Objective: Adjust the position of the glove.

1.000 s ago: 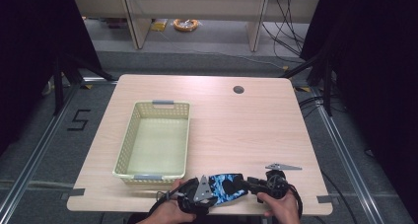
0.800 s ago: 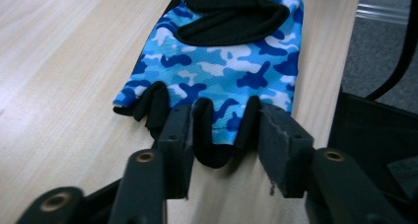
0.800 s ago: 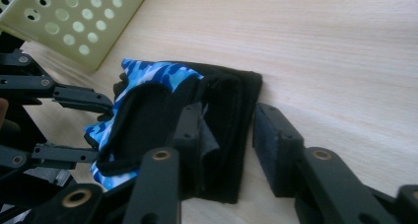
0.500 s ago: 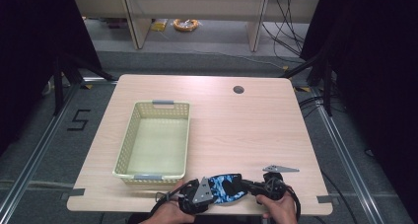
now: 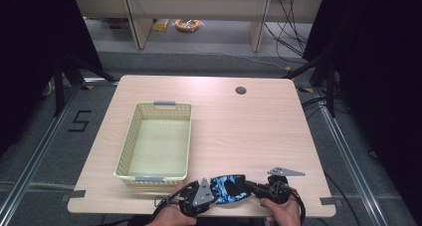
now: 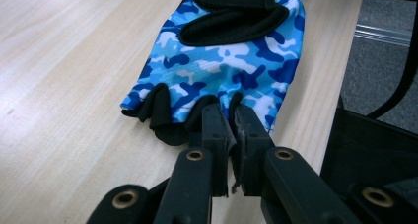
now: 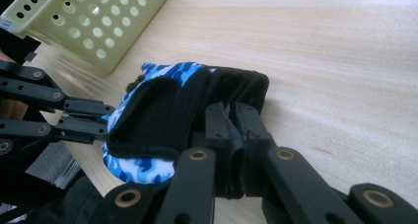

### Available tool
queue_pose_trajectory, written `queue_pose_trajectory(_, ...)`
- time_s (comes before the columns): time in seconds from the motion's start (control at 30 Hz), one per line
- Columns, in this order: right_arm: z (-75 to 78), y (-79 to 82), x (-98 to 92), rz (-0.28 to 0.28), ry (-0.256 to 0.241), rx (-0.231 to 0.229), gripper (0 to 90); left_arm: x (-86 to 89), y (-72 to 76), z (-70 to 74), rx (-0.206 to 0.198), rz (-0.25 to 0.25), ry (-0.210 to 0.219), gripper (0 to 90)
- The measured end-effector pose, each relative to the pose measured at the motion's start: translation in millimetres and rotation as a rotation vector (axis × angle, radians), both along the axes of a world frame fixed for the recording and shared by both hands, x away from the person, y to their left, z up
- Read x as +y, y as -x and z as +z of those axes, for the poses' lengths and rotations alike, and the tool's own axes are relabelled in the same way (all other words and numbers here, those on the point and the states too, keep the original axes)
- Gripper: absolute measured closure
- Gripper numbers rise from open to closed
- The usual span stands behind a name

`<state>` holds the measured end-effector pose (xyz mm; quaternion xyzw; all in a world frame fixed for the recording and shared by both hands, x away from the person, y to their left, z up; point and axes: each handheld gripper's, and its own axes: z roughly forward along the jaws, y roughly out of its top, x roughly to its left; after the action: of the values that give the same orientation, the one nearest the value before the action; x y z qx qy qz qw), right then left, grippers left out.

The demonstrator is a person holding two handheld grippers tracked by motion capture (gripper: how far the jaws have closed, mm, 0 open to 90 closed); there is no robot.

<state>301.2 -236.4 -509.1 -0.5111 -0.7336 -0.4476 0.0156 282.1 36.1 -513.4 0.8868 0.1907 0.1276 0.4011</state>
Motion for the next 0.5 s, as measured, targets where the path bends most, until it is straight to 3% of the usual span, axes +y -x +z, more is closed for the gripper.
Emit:
queue_pose_trajectory(0.03, -0.9, -0.1, 0.4, 0.004, -0.02, -0.007, 86.0, -0.3, -0.8, -0.4, 0.0, 0.005, 0.002, 84.5)
queue_pose_trajectory(0.07, -2.0, -0.5, -0.8, 0.003, -0.007, -0.023, 85.9, -0.4, -1.2, -0.4, 0.002, 0.0, -0.011, 84.5)
queue_pose_trajectory(0.13, -2.9, 0.1, -2.0, -0.003, -0.001, 0.001, 85.9, -0.6, -0.1, -0.7, 0.003, -0.001, -0.009, 84.5)
queue_pose_trajectory(0.27, -3.0, 0.2, -3.7, 0.016, -0.025, -0.046, 86.0, 0.5, 0.1, 0.9, -0.002, -0.003, 0.0, 84.9)
queue_pose_trajectory(0.3, 1.6, 3.9, -1.6, -0.007, -0.038, -0.002, 86.0, 0.7, 0.6, 1.7, 0.005, -0.001, 0.003, 85.0)
queue_pose_trajectory(0.33, 1.1, 2.2, -3.8, 0.015, -0.025, -0.055, 86.1, 1.5, -0.2, 3.3, -0.008, -0.019, -0.008, 85.1)
queue_pose_trajectory(0.43, 7.9, 6.1, -3.1, 0.004, -0.051, -0.043, 86.2, 2.2, 1.8, 6.5, -0.005, 0.0, 0.015, 85.2)
queue_pose_trajectory(0.5, 9.5, 6.0, -4.2, 0.01, -0.047, -0.083, 86.2, 3.9, 3.4, 9.4, -0.006, -0.003, 0.012, 85.2)
